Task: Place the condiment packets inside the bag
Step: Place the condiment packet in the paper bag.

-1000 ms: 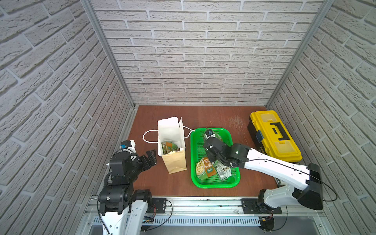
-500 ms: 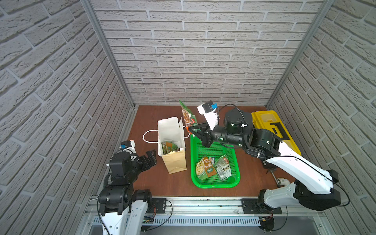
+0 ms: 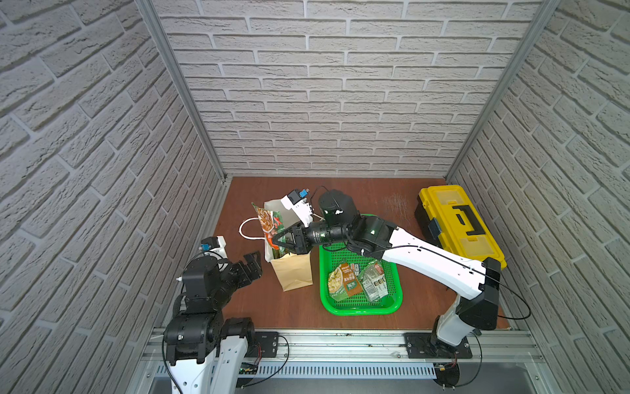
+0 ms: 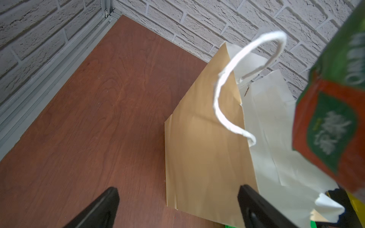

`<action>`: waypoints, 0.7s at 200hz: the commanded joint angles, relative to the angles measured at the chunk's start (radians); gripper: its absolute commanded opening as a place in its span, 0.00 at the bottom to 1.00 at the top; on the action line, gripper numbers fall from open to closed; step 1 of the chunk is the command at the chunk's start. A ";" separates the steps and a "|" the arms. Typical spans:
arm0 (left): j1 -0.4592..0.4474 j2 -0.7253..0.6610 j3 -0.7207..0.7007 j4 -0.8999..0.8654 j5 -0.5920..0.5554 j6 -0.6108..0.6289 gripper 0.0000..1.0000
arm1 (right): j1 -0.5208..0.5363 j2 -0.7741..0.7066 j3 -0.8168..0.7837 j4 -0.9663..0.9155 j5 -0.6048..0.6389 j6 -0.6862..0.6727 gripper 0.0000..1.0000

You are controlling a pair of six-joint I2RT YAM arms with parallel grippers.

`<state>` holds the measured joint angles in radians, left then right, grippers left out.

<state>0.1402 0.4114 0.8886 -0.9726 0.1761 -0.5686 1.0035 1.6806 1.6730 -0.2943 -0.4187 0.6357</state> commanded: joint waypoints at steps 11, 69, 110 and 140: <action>-0.001 -0.006 0.007 0.020 -0.007 0.011 0.98 | -0.013 -0.019 -0.065 0.145 0.015 0.090 0.12; -0.002 -0.008 0.008 0.017 -0.012 0.011 0.98 | -0.020 -0.050 -0.020 0.055 0.058 0.030 0.66; -0.002 -0.004 0.006 0.020 -0.015 0.010 0.98 | -0.025 -0.139 -0.006 -0.050 0.136 -0.059 0.71; -0.003 -0.002 0.008 0.018 -0.014 0.009 0.98 | -0.031 -0.269 -0.131 -0.130 0.286 -0.131 0.77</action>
<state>0.1402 0.4110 0.8886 -0.9726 0.1715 -0.5686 0.9810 1.5394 1.6211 -0.3626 -0.2699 0.5896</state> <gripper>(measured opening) 0.983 0.749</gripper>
